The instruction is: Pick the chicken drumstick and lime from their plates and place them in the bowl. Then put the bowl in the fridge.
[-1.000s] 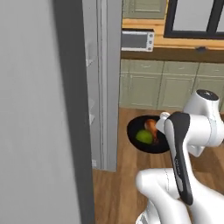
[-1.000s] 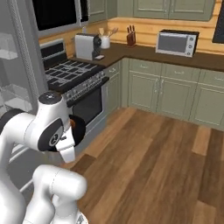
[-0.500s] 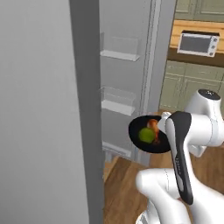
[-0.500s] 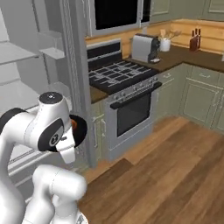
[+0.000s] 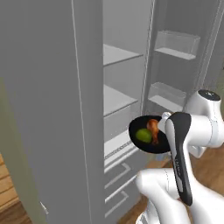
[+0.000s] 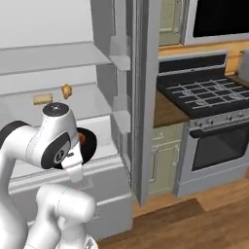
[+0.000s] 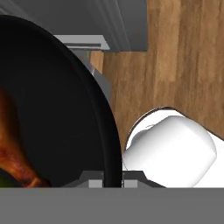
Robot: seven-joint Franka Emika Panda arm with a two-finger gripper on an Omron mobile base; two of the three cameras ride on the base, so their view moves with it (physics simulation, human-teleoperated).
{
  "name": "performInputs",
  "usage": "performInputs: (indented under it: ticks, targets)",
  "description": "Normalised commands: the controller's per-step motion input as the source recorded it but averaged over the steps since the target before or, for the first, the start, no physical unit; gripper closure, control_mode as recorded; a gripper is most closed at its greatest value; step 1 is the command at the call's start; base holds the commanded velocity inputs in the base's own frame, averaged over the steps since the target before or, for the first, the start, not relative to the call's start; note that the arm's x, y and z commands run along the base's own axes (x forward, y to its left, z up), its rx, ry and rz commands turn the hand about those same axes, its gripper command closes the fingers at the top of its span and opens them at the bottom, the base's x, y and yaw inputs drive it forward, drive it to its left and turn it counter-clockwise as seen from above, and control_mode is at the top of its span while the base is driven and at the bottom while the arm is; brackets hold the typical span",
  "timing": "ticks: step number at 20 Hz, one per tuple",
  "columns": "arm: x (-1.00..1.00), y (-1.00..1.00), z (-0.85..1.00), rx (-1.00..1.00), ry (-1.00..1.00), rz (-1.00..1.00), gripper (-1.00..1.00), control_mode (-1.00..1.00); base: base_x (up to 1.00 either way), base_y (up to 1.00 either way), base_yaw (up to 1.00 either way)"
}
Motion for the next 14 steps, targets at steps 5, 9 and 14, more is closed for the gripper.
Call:
performInputs:
  ticks: [5, 9, 14]
  targets:
    - [0.00, 0.00, 0.00, 0.00, 0.00, 0.00, 1.00, 1.00, 0.00, 0.00, 0.72]
    - [0.00, 0.00, 0.00, 0.00, 0.00, 0.00, 1.00, 1.00, -0.04, -0.03, 0.64]
    - [0.00, 0.00, 0.00, 0.00, 0.00, 0.00, 1.00, 1.00, 0.07, -0.28, 0.24]
